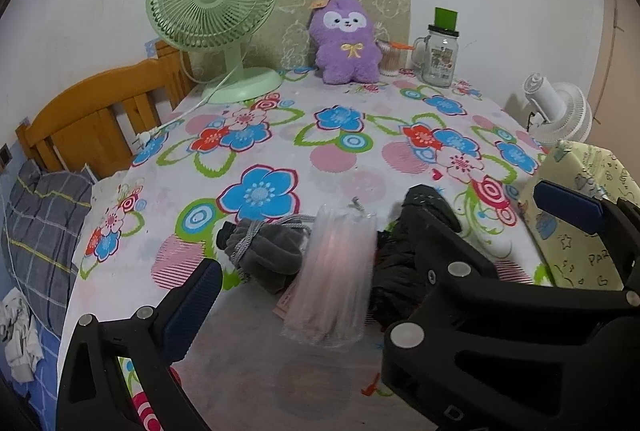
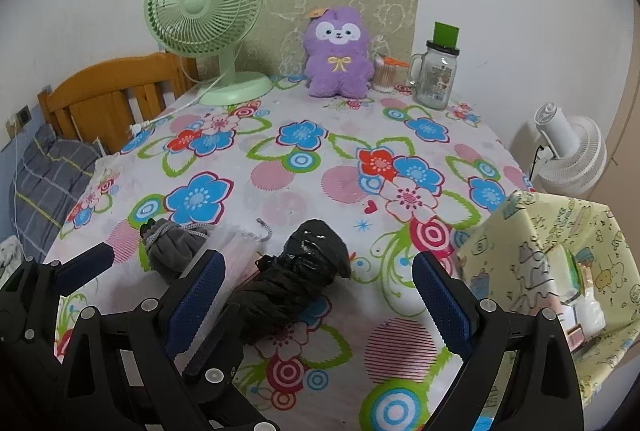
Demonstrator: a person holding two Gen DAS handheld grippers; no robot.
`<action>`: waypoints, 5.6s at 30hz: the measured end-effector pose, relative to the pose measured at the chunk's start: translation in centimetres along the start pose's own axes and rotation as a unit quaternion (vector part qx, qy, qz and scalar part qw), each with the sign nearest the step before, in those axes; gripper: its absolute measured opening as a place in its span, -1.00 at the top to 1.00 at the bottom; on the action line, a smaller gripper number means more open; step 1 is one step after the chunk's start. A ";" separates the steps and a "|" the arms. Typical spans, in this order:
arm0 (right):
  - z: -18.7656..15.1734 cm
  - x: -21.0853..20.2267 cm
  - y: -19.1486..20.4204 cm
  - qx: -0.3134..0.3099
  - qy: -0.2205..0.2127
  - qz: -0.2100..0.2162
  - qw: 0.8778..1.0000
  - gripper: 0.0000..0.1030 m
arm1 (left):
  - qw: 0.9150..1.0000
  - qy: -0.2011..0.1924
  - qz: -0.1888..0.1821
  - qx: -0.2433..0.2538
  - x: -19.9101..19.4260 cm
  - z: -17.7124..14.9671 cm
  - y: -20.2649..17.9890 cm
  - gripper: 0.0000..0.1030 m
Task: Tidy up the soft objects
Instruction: 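Grasp the clear straw pack with the left tool while the right tool grasps the black wrapped item, then lift the straw pack and black wrapped item off the table with both tools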
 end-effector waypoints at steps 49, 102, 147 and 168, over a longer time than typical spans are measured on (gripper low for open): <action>-1.4 4.9 -0.5 -0.010 0.072 0.033 0.997 0.51 | 0.999 0.048 0.004 0.007 3.5 -1.1 -0.5 -0.60; -2.7 0.9 -2.3 0.032 0.048 0.040 0.998 -0.33 | 1.000 0.022 -0.012 0.017 -0.1 -2.2 -2.4 0.78; -2.7 0.4 -2.5 0.039 0.048 0.040 0.997 0.40 | 1.000 0.007 -0.024 -0.007 -0.7 -2.1 -2.9 0.77; -3.4 -6.5 -6.8 0.077 -0.012 0.012 0.997 0.40 | 0.998 -0.038 -0.036 0.037 -6.2 -1.5 -7.7 0.77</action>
Point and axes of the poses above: each gripper's, at about its wrist camera, not at the fingertips, and x roughly the way its jaws point, y to its left, z to its top, the point moved 1 cm from there along x, roughly the way its jaws point, and after that the axes turned 8 degrees about -x, right-handed, at the moved point
